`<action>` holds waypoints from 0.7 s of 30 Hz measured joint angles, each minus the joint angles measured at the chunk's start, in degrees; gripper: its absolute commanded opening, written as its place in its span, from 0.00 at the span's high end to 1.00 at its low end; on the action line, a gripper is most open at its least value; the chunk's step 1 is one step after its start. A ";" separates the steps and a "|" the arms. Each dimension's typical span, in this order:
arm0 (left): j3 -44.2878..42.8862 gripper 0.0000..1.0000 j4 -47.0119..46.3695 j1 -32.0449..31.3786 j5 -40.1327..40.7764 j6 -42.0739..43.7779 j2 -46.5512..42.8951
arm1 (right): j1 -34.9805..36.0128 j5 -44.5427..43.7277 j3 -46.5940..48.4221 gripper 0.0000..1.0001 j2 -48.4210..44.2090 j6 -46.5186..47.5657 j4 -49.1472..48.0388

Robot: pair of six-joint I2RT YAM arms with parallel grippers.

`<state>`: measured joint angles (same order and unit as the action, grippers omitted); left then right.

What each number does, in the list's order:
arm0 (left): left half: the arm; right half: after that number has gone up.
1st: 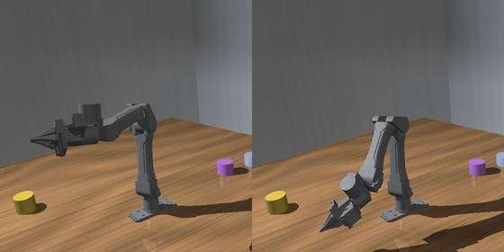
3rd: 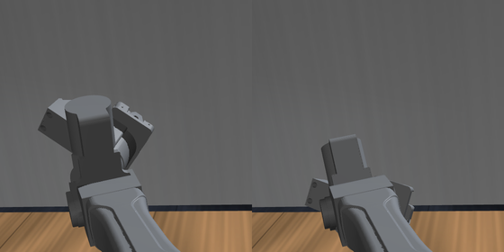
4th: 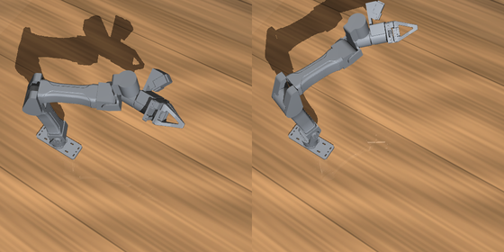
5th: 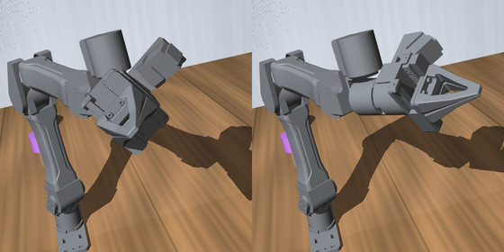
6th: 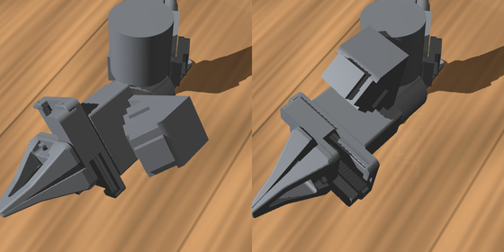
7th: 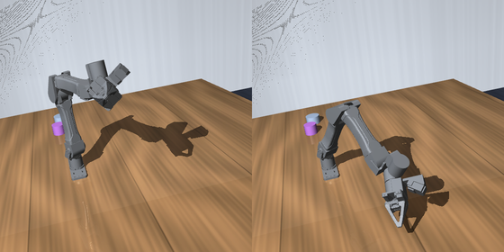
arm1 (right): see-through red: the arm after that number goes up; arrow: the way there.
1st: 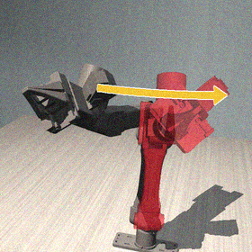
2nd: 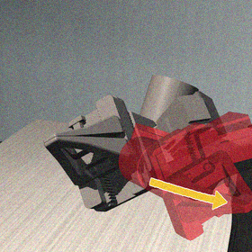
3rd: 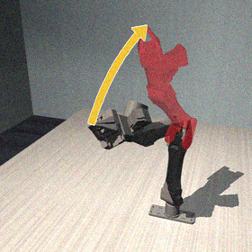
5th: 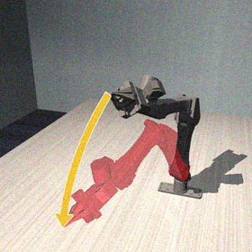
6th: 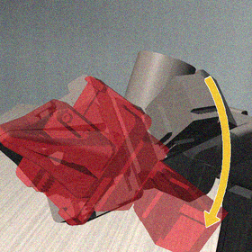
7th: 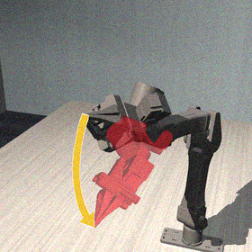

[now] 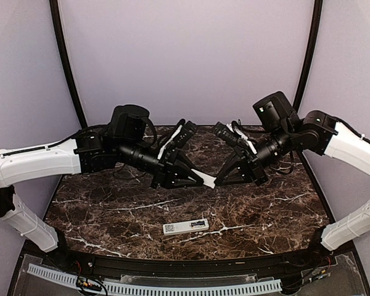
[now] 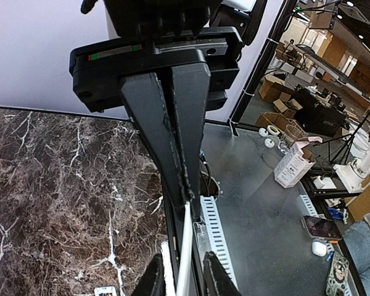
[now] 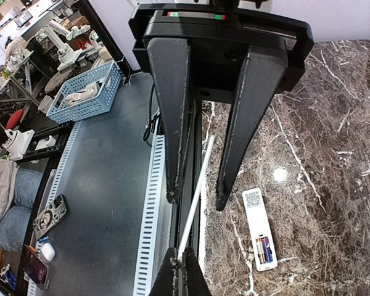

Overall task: Load the batteries into the remote control
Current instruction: Pass from the right arm to the left

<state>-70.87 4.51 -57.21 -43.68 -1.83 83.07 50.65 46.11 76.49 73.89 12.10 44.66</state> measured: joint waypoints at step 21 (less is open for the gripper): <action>5.51 1.00 -8.48 0.04 3.50 -3.58 -3.58 | 0.24 -7.80 -11.50 0.40 -7.48 -13.46 -17.51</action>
<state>-65.36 -3.97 -57.17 -40.18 -5.41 79.48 50.89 38.30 64.99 66.41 -1.37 27.16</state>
